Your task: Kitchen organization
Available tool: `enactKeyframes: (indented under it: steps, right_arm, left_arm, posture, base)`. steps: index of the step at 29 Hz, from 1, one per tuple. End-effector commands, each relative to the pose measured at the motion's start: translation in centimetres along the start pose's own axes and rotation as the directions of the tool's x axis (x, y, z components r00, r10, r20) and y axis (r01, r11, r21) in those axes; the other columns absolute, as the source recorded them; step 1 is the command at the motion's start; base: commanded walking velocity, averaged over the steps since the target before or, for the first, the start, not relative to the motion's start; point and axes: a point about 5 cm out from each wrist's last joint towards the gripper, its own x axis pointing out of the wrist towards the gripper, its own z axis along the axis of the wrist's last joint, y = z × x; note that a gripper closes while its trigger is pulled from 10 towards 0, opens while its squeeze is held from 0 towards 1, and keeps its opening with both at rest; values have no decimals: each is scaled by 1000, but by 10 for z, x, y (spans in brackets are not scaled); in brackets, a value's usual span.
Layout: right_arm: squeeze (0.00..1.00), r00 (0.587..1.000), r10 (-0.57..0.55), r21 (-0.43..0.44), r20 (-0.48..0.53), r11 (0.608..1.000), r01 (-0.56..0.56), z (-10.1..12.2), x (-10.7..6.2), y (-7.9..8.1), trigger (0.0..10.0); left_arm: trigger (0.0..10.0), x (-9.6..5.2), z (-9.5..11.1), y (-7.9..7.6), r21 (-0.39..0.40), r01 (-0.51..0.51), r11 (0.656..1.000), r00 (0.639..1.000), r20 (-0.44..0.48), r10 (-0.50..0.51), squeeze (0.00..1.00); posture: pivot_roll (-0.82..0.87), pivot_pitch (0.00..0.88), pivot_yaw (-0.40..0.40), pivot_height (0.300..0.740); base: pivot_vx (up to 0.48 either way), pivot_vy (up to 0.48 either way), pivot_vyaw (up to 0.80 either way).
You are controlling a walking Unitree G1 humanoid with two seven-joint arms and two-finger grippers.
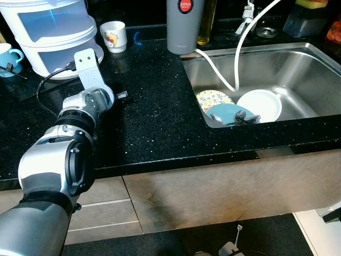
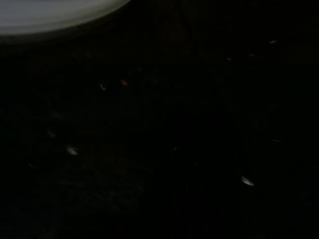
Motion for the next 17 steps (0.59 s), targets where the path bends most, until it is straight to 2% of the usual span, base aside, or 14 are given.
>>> enactKeyframes:
  steps: [1, 8, 15, 16, 17]
  right_arm:
    - [0, 1000, 0, 4, -13, 1000, 0, -3, 0, 2, 10000]
    - [0, 1000, -1, -3, -13, 1000, 1, -1, 0, 0, 10000]
    - [0, 1000, -1, -8, -15, 1000, 1, -2, 0, 0, 10000]
    - [0, 1000, 0, -9, -16, 1000, 0, -2, 0, 0, 10000]
    - [0, 1000, 0, -9, -16, 1000, 0, -2, 0, 0, 10000]
  left_arm:
    - [0, -2, 15, -6, 74, -10, 997, 998, 70, 5, 0]
    - [0, -7, 35, -30, 204, 23, 979, 985, 165, -58, 0]
    - [0, -10, 45, -32, 254, 4, 967, 976, 208, -59, 0]
    - [3412, -9, 44, -30, 268, -8, 964, 978, 205, -49, 0]
    - [3412, -9, 44, -30, 268, -8, 964, 978, 205, -49, 0]
  posture:
    - [-101, 103, 17, 740]
    - [-101, 100, 14, 740]
    - [-94, 101, 12, 740]
    - [-97, 99, 12, 740]
    - [-97, 99, 12, 740]
  base:
    - [0, 0, 0]
    - [0, 0, 0]
    - [0, 0, 0]
    - [0, 0, 0]
    - [0, 0, 0]
